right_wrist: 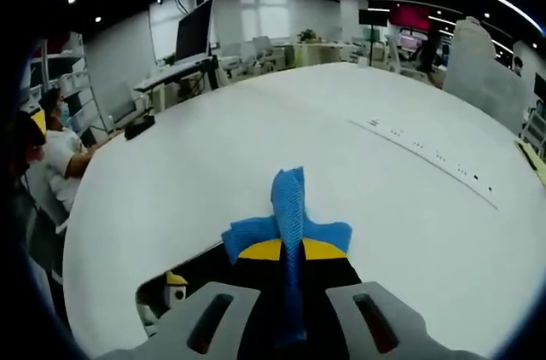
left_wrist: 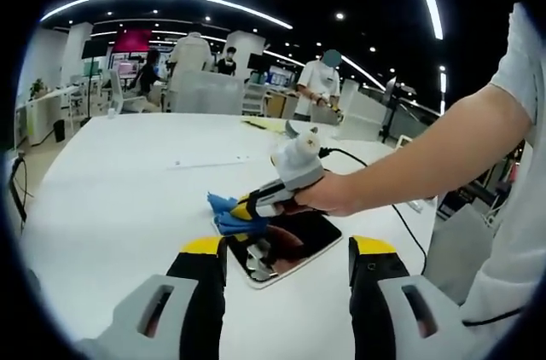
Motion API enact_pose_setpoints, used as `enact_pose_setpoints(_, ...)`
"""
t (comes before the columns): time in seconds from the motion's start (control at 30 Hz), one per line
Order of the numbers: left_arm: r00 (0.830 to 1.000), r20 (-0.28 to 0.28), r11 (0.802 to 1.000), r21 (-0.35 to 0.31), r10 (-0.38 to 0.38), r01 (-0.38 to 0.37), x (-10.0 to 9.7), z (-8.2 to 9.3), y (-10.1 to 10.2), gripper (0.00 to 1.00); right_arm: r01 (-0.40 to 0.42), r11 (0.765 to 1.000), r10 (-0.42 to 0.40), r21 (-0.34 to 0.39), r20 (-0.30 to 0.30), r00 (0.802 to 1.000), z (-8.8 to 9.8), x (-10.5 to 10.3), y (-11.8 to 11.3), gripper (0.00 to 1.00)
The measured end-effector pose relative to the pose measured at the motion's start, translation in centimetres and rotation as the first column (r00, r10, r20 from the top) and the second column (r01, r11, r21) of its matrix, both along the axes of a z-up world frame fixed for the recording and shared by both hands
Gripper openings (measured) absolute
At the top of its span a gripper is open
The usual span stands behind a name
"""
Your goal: Wipe the mirror surface with the cleaning cloth until all visible marks leave the cleaned area.
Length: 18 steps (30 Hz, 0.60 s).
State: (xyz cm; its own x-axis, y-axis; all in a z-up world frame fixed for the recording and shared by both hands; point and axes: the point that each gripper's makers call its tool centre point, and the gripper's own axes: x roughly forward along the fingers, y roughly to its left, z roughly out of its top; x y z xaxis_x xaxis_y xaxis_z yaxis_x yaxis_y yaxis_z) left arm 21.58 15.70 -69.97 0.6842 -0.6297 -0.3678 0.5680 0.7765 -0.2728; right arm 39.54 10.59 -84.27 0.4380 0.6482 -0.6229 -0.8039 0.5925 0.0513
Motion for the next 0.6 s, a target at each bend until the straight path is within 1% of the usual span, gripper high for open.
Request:
enact_pose_setpoints(0.2, 1.000, 0.008, 1.000, 0.018, -0.007, 0.007, -0.4, 0.0, -0.5, 0.55, 0.025, 1.000, -0.025, 0.003, 0.006, 1.000, -0.1, 0.3, -2.2, 0.02)
enact_pose_setpoints(0.6, 1.000, 0.001, 0.999, 0.036, -0.007, 0.007, -1.2, 0.1, -1.4, 0.56, 0.074, 0.997, -0.075, 0.017, 0.011, 0.997, -0.3, 0.8, -5.7, 0.02)
